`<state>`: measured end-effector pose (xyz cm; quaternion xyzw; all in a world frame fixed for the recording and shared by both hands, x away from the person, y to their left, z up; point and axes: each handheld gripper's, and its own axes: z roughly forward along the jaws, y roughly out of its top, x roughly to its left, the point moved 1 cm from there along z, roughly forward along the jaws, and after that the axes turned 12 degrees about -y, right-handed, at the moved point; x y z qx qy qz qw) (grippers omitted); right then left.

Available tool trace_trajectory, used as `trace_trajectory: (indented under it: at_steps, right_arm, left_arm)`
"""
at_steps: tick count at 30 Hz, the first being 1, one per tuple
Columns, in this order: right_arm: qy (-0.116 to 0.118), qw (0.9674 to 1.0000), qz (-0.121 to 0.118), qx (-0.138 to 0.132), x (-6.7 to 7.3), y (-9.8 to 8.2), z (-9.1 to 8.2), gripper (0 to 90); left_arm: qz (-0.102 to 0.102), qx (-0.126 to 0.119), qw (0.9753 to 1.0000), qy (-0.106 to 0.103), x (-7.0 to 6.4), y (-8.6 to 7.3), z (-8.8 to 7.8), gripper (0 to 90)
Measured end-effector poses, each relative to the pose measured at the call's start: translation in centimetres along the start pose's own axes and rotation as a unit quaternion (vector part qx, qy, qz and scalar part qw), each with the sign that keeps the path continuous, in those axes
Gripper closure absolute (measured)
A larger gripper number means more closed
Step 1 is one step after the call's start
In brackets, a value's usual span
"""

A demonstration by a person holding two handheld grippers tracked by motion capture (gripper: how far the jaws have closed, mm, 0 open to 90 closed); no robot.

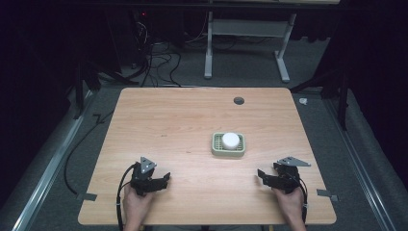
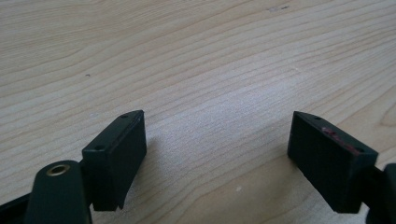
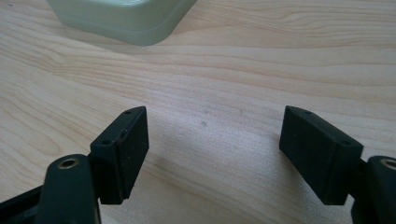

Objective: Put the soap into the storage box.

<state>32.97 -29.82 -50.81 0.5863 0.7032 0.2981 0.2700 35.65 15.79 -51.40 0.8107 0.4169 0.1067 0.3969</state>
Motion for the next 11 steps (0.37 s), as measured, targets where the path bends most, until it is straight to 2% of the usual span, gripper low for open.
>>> trace_trajectory:
  at_steps: [3, 6, 7, 11]
  right_arm:
    - [-0.013, 0.9998, -0.016, 0.004, 0.4, 0.1, 0.1, 24.7]
    - [-0.037, 0.9983, -0.045, 0.008, 1.2, 0.1, 0.2, 23.9]
    - [-0.038, 0.9979, -0.052, 0.008, 1.3, 0.1, 0.2, 24.0]
    - [-0.038, 0.9979, -0.051, 0.007, 1.3, 0.1, 0.2, 24.1]
  left_arm:
    - [0.000, 0.000, 1.0000, 0.000, 0.0, 0.0, 0.0, 19.9]
    - [0.000, -0.001, 1.0000, 0.000, 0.0, 0.0, 0.0, 20.0]
    - [0.000, -0.001, 1.0000, 0.000, 0.0, 0.0, 0.0, 19.9]
    - [0.000, -0.001, 1.0000, 0.000, 0.0, 0.0, 0.0, 19.9]
